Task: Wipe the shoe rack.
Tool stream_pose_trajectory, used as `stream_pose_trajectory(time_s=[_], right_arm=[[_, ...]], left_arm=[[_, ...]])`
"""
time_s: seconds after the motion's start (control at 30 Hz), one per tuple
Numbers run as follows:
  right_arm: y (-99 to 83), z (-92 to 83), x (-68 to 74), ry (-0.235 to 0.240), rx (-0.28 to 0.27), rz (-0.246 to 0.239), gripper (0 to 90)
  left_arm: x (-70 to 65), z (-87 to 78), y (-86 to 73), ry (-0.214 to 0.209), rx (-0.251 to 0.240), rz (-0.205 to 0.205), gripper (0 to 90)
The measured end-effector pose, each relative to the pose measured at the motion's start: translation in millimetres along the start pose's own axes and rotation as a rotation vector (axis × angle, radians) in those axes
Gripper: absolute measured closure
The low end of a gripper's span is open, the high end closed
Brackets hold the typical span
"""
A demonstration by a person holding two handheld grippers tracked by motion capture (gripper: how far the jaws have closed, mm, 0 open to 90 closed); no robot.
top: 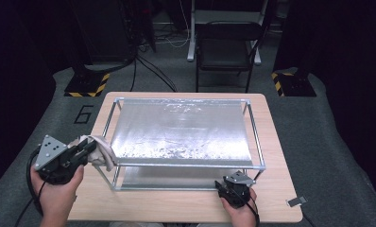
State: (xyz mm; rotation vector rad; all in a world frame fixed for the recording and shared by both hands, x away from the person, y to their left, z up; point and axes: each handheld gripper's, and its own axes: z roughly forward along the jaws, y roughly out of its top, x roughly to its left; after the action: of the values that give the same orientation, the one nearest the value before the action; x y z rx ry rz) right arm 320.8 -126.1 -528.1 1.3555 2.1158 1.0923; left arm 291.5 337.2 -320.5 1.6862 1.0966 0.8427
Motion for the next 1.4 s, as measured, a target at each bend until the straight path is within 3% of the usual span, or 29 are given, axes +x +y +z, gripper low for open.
stream_pose_trajectory(time_s=[0.23, 0.47, 0.67, 1.2, 1.4], right_arm=[[0.1, 0.3, -0.8, -0.003, -0.005, -0.014, 58.3], [0.2, 0.2, -1.2, 0.002, -0.002, -0.014, 58.3], [0.2, 0.0, -0.9, -0.002, -0.002, -0.014, 58.3], [0.0, 0.2, -0.7, -0.003, -0.005, -0.015, 58.3], [0.0, 0.3, -0.4, -0.005, -0.007, -0.014, 58.3]], left_arm=[[-3.5, 8.2, 16.9, 0.006, -0.016, 0.009, 77.9], [-17.2, 34.4, -1.4, -0.054, 0.070, 0.009, 76.9], [-20.5, 43.5, -12.9, -0.057, 0.117, 0.005, 71.2], [-29.9, 58.4, -18.1, -0.061, 0.162, -0.012, 70.9], [-47.4, 67.2, -14.2, -0.083, 0.168, 0.009, 70.8]])
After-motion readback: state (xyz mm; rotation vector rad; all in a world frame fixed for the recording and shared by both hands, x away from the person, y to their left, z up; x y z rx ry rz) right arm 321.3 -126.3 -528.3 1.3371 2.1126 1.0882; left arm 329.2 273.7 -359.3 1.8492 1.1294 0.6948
